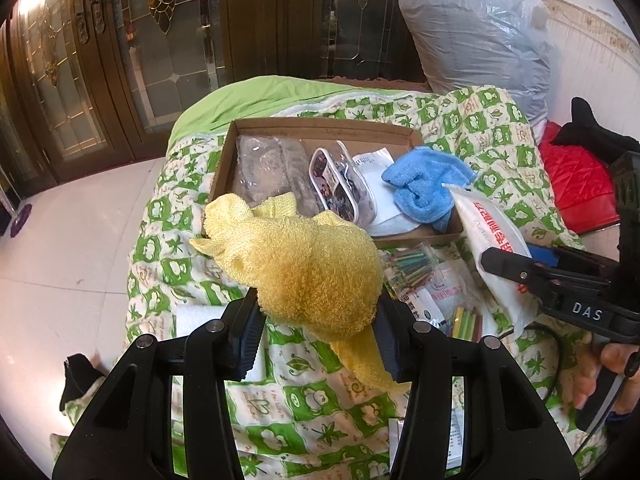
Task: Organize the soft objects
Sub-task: 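Lower the yellow cloth and white sachet into the cardboard tray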
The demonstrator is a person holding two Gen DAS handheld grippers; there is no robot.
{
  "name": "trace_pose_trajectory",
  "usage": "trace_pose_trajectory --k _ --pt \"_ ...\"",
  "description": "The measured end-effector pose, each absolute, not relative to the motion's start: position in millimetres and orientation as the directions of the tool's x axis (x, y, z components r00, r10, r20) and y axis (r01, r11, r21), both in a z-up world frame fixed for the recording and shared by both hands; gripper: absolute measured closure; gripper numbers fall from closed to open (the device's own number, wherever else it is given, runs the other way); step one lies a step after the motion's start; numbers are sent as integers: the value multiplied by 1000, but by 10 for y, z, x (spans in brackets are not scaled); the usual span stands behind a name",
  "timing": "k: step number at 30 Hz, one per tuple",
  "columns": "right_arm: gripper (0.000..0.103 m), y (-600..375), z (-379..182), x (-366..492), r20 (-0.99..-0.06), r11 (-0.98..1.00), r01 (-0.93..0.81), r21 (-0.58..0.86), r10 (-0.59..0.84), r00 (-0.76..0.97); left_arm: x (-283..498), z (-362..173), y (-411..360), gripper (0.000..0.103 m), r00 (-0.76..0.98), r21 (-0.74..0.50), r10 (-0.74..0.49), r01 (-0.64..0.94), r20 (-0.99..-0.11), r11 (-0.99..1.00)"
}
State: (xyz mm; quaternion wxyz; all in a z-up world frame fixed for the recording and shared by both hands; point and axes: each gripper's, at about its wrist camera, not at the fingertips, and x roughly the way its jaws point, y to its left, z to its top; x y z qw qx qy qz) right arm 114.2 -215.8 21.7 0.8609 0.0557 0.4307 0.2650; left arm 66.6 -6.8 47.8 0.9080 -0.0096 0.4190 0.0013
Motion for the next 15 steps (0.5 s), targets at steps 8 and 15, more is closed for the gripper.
trace_pose_trajectory --k 8,15 --pt "59 -2026 349 1271 -712 842 -444 306 512 480 831 706 70 55 673 24 27 -15 -740 1000" --pt "59 -1939 475 1458 -702 841 -457 290 511 495 1041 817 386 55 671 70 93 -61 -736 996"
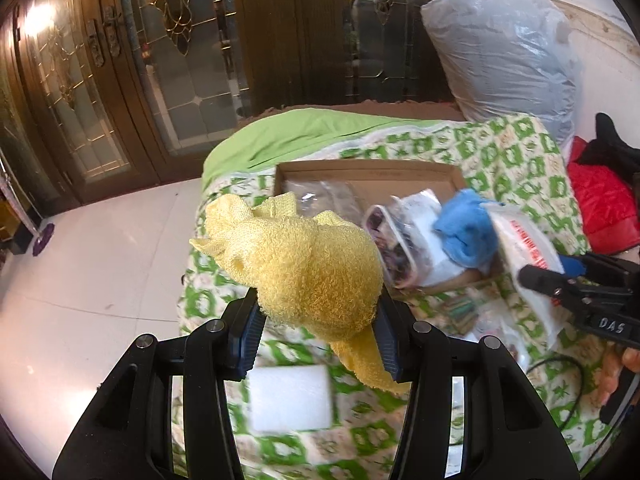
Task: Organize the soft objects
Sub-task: 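Lower the yellow cloth and white sachet into the cardboard tray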
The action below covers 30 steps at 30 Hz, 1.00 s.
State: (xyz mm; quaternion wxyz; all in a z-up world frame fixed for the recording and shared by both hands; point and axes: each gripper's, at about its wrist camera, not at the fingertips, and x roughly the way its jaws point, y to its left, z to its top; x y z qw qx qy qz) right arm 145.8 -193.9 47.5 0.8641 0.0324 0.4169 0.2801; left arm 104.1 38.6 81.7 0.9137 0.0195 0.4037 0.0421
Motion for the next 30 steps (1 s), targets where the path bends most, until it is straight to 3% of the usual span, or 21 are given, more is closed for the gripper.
trace_pose_trajectory --k 30 --pt "59 -1333 -18 2555 -756 839 -482 253 483 442 2714 36 335 55 508 149 141 -25 -850 989"
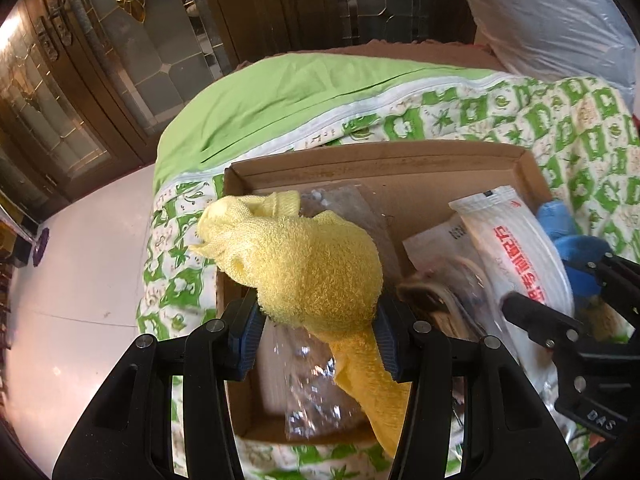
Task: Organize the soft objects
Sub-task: 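Lower the yellow cloth and white sachet into the cardboard tray, then open both grippers and withdraw them from the tray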
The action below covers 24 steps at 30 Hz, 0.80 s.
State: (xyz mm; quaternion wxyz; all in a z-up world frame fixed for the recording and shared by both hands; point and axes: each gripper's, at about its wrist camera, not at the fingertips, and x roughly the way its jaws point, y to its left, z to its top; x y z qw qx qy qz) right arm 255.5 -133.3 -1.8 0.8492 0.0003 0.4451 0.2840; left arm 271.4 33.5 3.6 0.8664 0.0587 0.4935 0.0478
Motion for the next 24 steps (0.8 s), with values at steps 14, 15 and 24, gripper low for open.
trace_pose_trajectory --k 14,15,24 --pt "54 -1146 -156 2619 -759 834 -525 171 451 470 2878 -104 424 48 478 148 172 -90 -862 985" --pt "51 -1156 -148 2615 -755 836 -522 165 448 479 2871 -98 433 46 471 145 172 -92 -865 985" --pt "34 -1328 43 2508 -690 838 -501 216 494 529 2655 62 514 38 477 124 164 -114 -863 986"
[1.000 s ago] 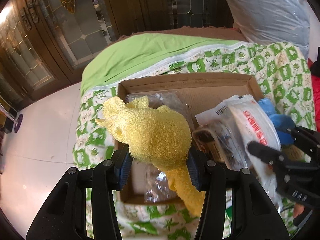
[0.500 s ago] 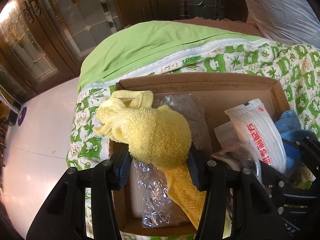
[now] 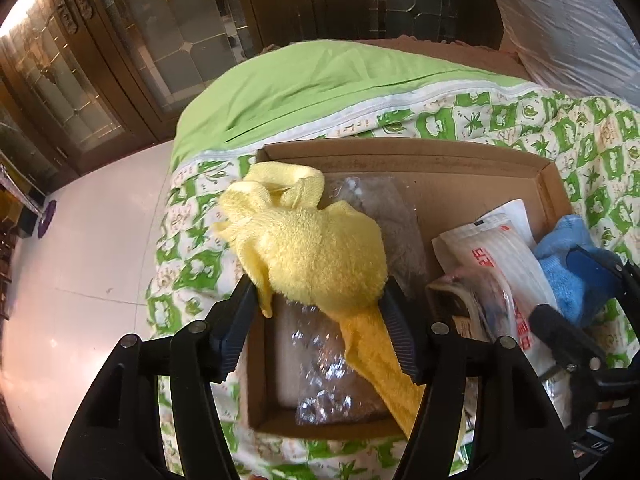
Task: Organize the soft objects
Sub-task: 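Open both grippers and withdraw them from the tray, then grasp the white foam sponge with the left gripper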
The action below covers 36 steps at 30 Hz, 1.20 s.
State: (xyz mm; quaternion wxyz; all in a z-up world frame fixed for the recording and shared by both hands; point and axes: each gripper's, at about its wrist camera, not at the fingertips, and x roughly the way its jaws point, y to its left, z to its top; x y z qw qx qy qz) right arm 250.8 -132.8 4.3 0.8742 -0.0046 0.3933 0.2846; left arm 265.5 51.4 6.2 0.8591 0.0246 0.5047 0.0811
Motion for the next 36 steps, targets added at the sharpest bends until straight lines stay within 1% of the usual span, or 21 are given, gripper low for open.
trace_pose_trajectory --k 1,2,3,10,14,23,31,33,36 --pt "33 -1358 59 2486 -684 836 -498 229 502 528 2615 83 525 29 478 117 160 -119 -863 986" --pt "32 -1391 74 2457 -679 835 -496 241 510 529 2571 106 534 25 480 110 156 -123 -863 986" --pt "32 -1415 83 2435 -675 834 -493 247 513 530 2536 124 541 25 484 105 154 -126 -862 986" --pt "31 -1605 108 2200 -662 832 -460 309 536 524 2196 233 582 25 500 74 139 -148 -855 986" --pt "31 -1692 42 2003 -675 830 -449 331 541 501 1933 247 597 25 508 18 101 -167 -855 986" --pt "30 -1856 -50 1662 -699 826 -417 378 551 457 1271 12 608 25 498 -40 79 -224 -863 974" --pt "30 -1973 -158 1412 -730 833 -388 393 540 419 919 -152 686 25 472 4 105 -209 -875 978" --pt "23 -2012 -192 1391 -738 838 -370 401 534 412 869 -191 734 24 471 4 100 -201 -876 980" --pt "22 -2062 -229 1372 -747 846 -345 408 526 406 843 -259 741 23 461 1 87 -183 -883 983"
